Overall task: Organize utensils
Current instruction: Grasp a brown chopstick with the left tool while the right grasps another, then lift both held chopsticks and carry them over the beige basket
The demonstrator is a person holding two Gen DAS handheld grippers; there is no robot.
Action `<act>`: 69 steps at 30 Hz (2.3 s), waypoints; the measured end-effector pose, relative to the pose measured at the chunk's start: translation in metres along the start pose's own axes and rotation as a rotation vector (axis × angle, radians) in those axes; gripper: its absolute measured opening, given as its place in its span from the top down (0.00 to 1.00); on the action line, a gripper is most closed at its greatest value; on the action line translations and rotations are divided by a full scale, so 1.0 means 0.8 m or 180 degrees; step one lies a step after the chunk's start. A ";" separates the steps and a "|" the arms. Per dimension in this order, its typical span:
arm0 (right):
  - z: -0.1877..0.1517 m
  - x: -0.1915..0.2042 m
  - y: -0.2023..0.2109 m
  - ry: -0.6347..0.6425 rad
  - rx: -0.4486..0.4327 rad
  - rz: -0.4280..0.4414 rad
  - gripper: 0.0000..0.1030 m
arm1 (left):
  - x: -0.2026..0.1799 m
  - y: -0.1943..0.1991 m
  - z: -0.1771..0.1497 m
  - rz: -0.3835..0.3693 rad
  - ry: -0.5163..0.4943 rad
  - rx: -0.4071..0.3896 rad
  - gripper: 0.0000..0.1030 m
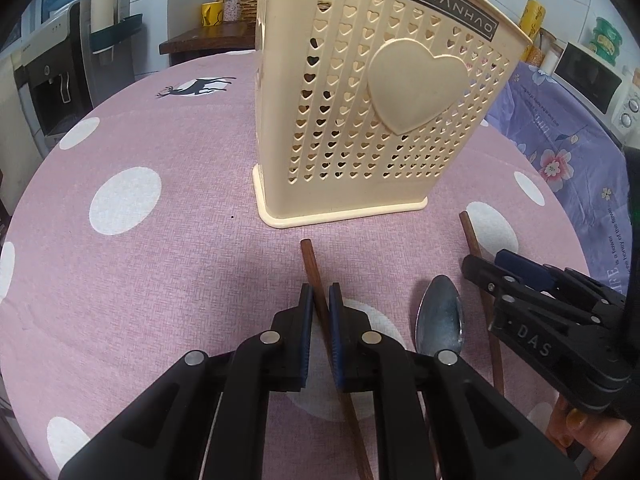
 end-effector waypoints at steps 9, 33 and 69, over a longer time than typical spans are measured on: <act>0.017 0.003 -0.011 -0.0018 -0.0042 -0.0044 0.78 | 0.002 -0.002 0.003 -0.0010 0.0004 -0.0002 0.91; 0.017 -0.030 0.007 -0.0452 -0.0221 0.0395 0.92 | 0.010 -0.002 0.002 -0.0162 0.0253 0.0007 0.92; 0.014 -0.026 0.256 -0.0104 -0.1494 0.0982 0.93 | 0.047 0.181 0.025 -0.0610 0.0428 -0.1052 0.93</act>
Point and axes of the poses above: each gripper's, at about its wrist camera, not at the fingertips, and y roughly against the way its jaws point, x to its left, z to its top, the point moved 1 cm from there along -y, roughly the way its jaws point, and after that the axes turned 10 degrees about z, right-handed, at the moved point
